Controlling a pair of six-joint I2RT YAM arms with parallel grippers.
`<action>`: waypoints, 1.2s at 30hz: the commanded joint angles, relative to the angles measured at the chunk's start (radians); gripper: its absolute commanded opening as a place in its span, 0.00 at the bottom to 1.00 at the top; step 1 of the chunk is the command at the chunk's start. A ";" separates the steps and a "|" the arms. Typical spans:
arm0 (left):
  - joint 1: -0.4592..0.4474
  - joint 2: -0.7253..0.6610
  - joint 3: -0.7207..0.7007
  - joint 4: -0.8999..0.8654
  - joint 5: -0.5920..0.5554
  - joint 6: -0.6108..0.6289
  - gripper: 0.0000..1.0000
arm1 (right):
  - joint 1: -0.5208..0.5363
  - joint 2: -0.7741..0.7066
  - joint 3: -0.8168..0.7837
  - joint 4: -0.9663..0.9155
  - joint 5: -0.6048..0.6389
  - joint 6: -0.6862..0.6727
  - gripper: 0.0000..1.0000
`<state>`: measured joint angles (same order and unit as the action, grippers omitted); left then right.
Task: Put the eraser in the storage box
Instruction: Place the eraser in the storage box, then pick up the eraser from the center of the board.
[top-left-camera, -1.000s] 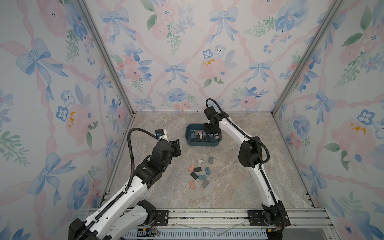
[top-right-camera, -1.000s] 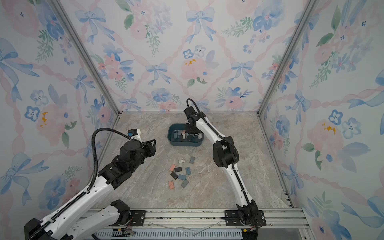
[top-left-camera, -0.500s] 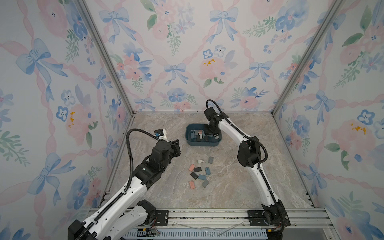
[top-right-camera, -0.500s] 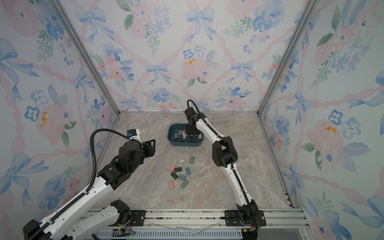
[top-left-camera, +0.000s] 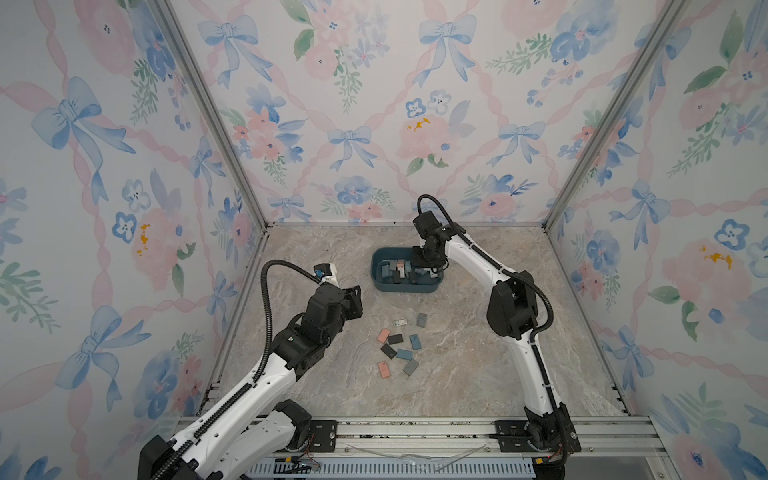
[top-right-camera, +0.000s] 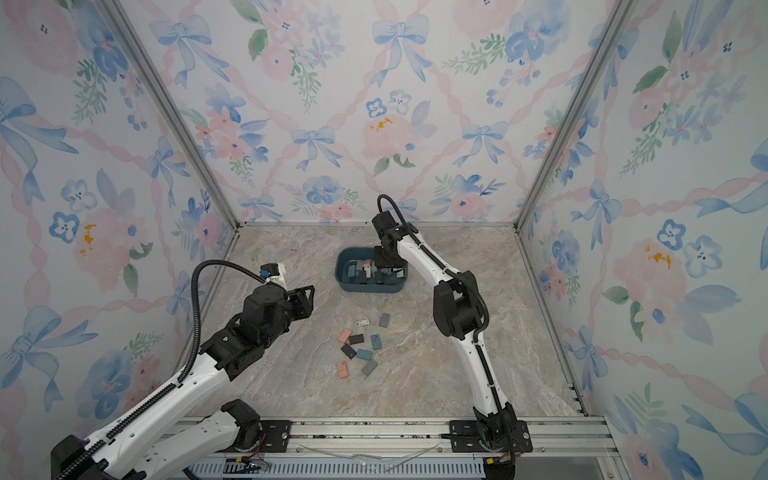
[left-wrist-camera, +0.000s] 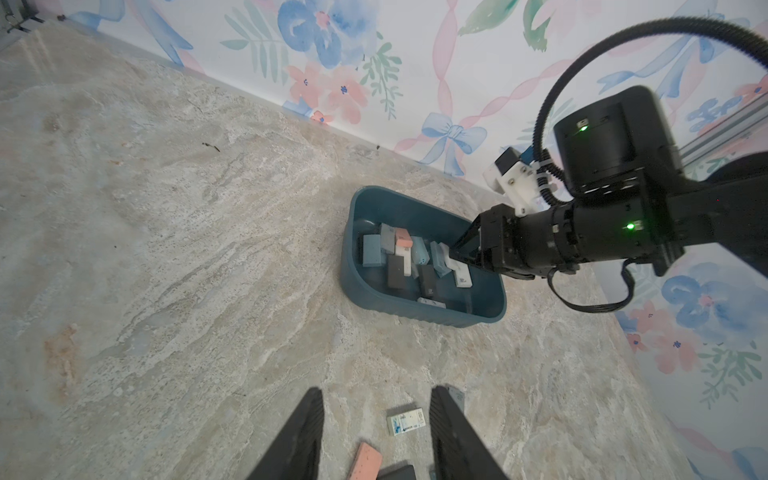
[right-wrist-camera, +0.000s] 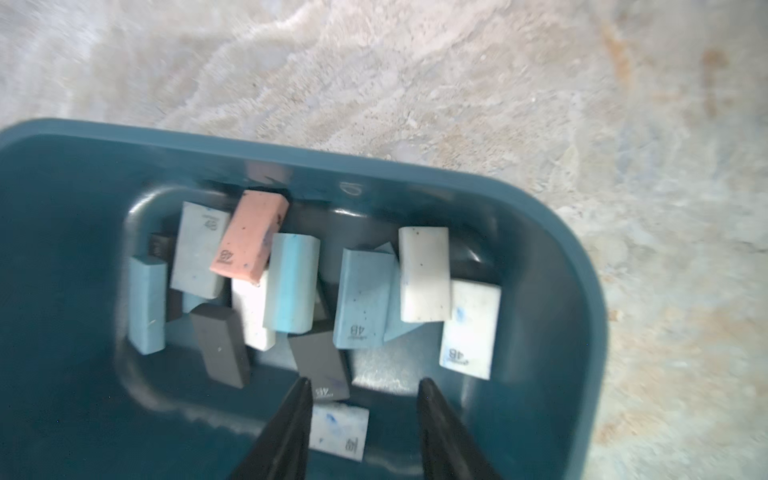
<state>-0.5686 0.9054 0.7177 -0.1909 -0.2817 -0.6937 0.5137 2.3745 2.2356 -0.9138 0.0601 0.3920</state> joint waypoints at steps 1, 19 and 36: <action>-0.002 0.014 -0.009 -0.010 0.038 -0.009 0.45 | 0.010 -0.124 -0.090 0.059 0.017 0.008 0.45; -0.122 0.310 0.125 -0.147 0.142 0.076 0.47 | 0.040 -0.667 -0.713 0.316 -0.005 0.037 0.48; -0.185 0.554 0.180 -0.201 0.154 0.074 0.55 | 0.033 -0.874 -0.966 0.383 -0.026 0.100 0.49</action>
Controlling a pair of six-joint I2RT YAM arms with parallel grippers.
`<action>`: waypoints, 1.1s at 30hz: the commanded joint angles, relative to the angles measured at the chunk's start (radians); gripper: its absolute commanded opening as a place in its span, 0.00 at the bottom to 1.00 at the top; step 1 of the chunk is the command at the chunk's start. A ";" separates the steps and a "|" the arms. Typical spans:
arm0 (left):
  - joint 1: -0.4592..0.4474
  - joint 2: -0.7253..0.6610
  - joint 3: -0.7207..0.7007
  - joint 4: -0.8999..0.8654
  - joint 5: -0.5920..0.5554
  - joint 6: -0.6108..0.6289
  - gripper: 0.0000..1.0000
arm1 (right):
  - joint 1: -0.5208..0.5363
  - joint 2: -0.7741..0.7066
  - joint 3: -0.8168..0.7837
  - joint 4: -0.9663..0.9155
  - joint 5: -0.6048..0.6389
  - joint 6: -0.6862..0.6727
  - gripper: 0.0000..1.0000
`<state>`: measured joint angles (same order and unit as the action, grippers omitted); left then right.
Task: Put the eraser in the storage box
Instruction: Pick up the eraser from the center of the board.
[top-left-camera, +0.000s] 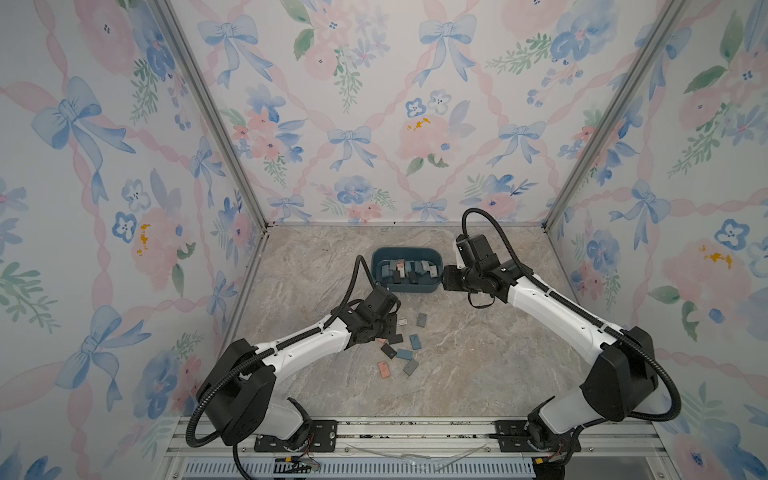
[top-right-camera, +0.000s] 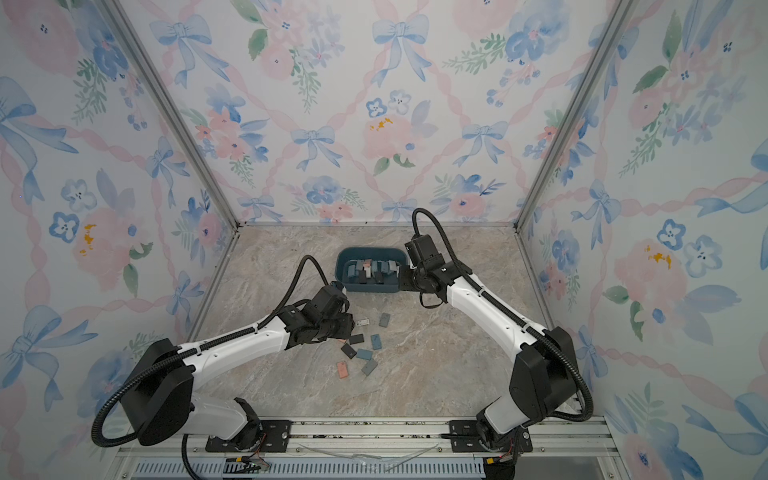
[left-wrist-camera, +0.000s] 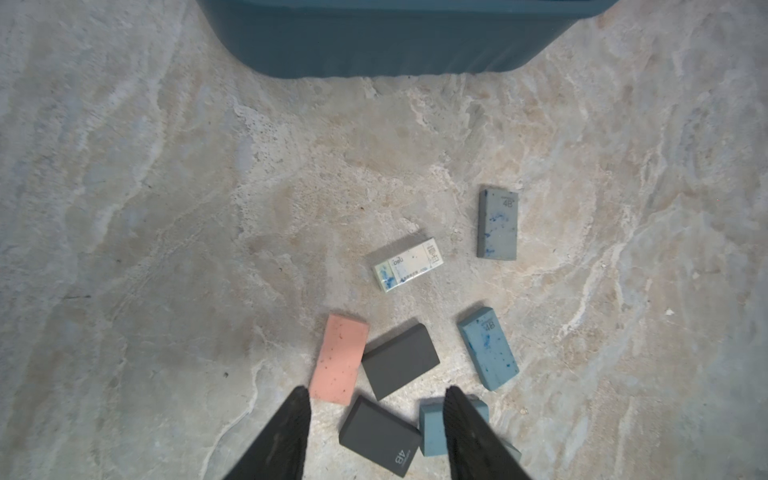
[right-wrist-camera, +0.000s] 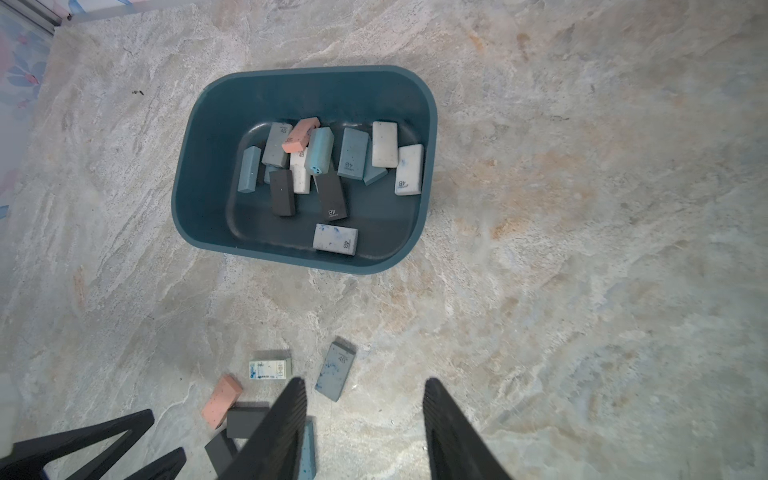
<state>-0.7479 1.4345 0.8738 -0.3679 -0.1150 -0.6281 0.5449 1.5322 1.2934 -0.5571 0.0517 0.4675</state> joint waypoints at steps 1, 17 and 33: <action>-0.006 0.039 0.026 -0.024 -0.017 0.008 0.56 | 0.001 -0.038 -0.036 0.034 -0.021 0.029 0.49; -0.005 0.260 0.121 -0.046 -0.105 -0.010 0.57 | -0.009 -0.128 -0.161 0.052 -0.041 0.082 0.50; -0.005 0.327 0.134 -0.062 -0.098 -0.001 0.51 | -0.016 -0.129 -0.177 0.060 -0.057 0.097 0.51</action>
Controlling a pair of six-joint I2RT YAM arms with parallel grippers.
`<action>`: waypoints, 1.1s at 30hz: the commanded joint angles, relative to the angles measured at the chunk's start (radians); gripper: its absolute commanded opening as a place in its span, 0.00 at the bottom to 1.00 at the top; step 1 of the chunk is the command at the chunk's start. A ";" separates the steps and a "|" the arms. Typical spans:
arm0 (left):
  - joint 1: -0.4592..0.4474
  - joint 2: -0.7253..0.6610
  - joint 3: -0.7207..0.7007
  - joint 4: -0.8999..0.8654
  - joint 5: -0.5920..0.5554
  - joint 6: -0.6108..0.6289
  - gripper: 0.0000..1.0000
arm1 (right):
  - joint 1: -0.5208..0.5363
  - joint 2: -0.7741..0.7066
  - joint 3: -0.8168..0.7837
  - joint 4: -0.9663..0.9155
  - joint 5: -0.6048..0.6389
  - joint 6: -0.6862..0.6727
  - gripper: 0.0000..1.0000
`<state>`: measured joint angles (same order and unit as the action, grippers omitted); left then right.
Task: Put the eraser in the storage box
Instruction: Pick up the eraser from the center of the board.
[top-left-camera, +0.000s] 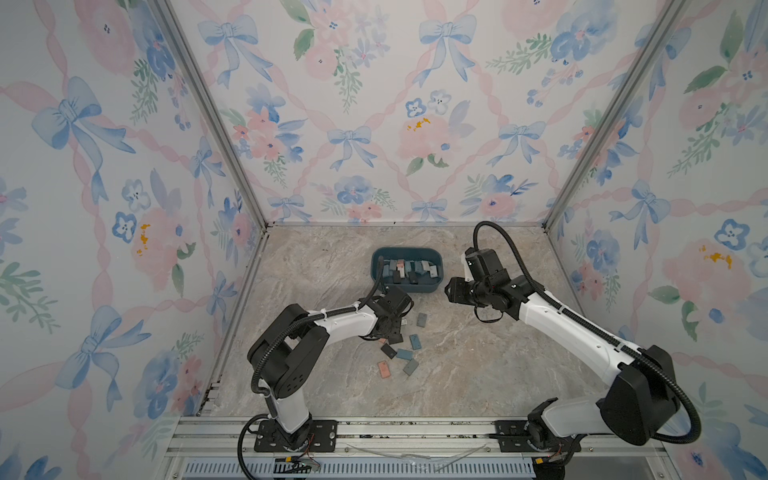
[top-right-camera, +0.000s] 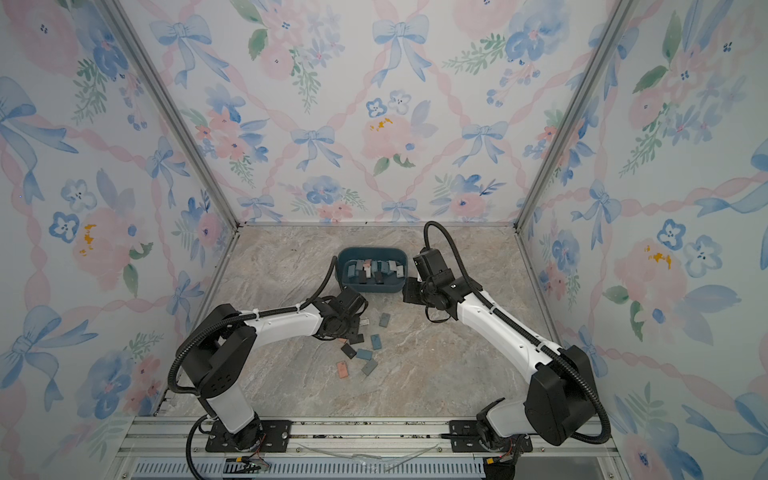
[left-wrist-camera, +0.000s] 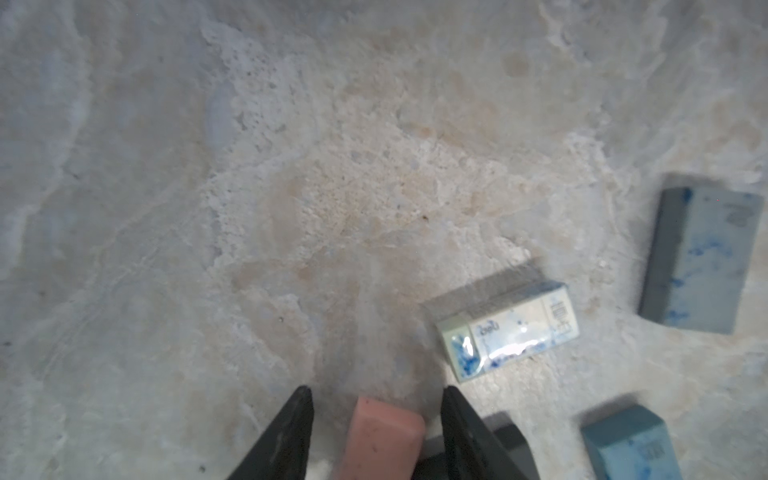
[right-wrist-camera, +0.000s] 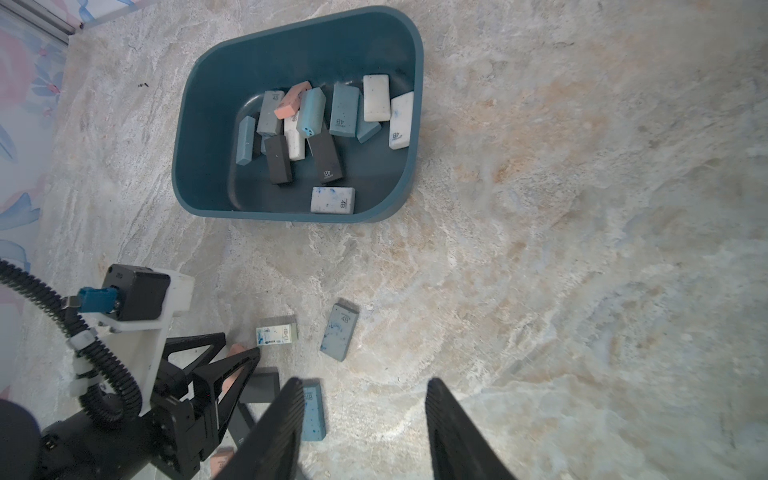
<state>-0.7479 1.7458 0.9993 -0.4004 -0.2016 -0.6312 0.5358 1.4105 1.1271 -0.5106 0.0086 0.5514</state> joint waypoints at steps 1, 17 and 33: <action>-0.005 0.017 0.008 -0.033 -0.013 0.003 0.50 | -0.008 -0.007 -0.012 0.015 -0.014 0.014 0.51; -0.005 -0.016 -0.034 -0.078 -0.044 -0.015 0.41 | -0.007 0.016 -0.003 0.032 -0.039 0.023 0.51; -0.005 -0.069 -0.079 -0.102 -0.026 -0.031 0.40 | -0.002 0.035 0.003 0.036 -0.051 0.025 0.50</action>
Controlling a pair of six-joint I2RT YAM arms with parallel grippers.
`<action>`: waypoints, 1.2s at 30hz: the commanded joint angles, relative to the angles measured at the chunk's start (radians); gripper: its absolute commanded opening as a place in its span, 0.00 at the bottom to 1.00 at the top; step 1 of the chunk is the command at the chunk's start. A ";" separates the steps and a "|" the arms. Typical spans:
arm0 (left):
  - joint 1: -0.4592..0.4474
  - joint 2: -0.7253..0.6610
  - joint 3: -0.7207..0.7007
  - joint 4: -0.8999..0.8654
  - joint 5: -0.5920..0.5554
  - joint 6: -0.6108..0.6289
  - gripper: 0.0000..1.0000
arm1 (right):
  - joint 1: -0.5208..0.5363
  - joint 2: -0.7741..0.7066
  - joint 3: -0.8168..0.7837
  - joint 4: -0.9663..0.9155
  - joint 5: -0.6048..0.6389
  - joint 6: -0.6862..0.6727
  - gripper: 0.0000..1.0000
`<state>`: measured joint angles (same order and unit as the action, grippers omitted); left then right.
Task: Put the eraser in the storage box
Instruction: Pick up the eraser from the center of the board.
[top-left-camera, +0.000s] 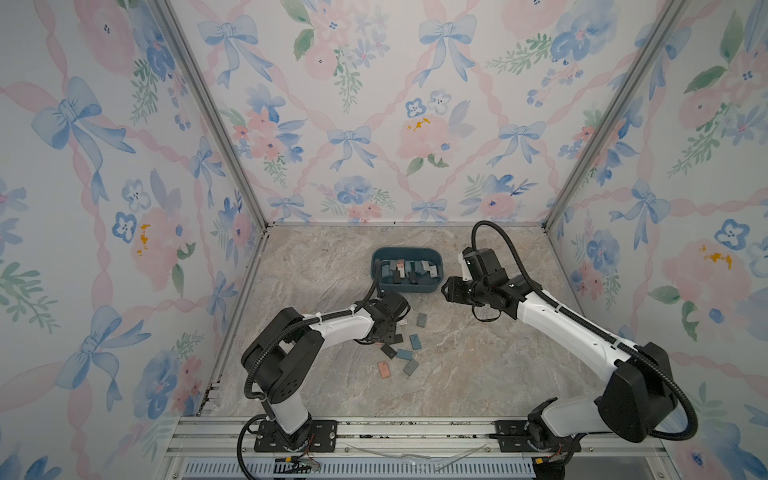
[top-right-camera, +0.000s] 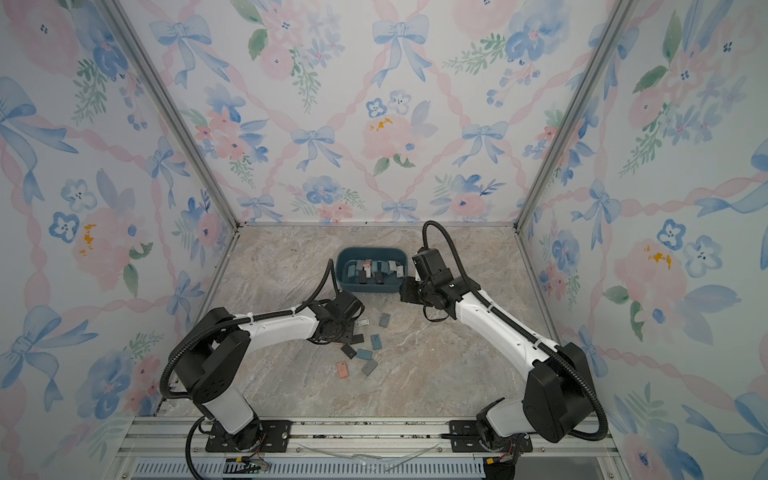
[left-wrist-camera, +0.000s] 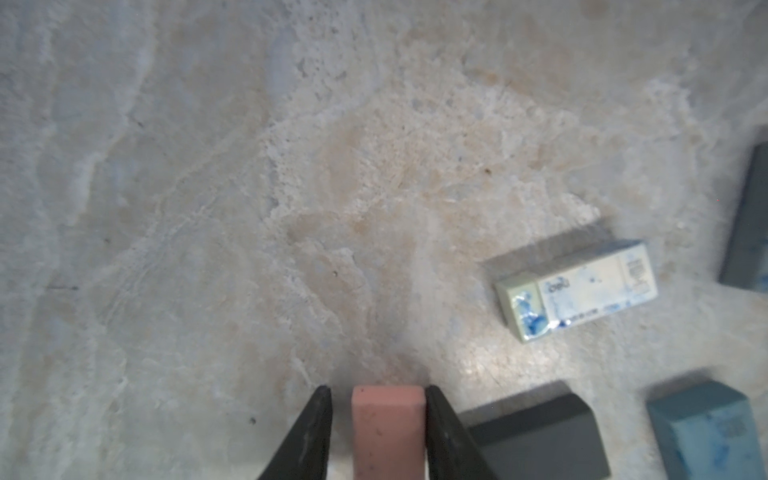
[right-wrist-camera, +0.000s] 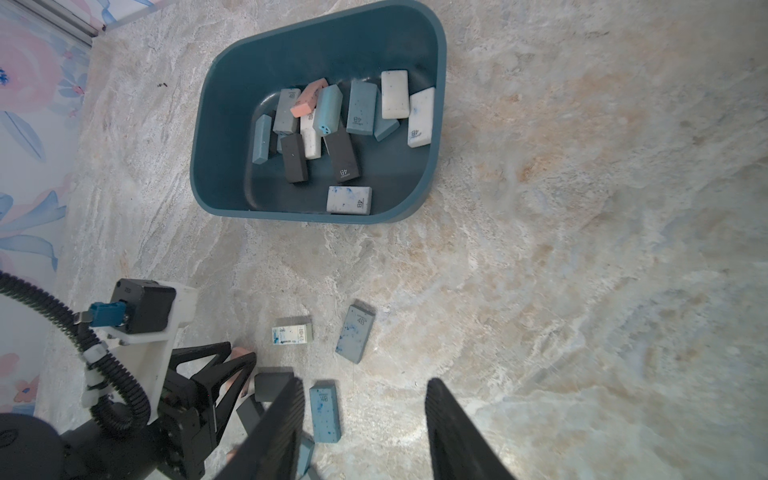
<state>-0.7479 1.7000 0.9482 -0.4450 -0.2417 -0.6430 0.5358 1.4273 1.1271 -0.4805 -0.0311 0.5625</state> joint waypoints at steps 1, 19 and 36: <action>-0.007 -0.028 -0.030 -0.057 0.017 -0.019 0.40 | -0.002 0.018 0.002 0.006 -0.011 0.013 0.50; -0.022 -0.057 -0.064 -0.057 0.052 -0.039 0.36 | 0.002 0.027 -0.006 0.014 -0.013 0.018 0.50; -0.022 -0.061 -0.044 -0.057 0.048 -0.042 0.24 | 0.002 0.017 -0.007 0.009 -0.008 0.016 0.50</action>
<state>-0.7658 1.6501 0.9035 -0.4736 -0.2016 -0.6781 0.5369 1.4448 1.1271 -0.4740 -0.0414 0.5697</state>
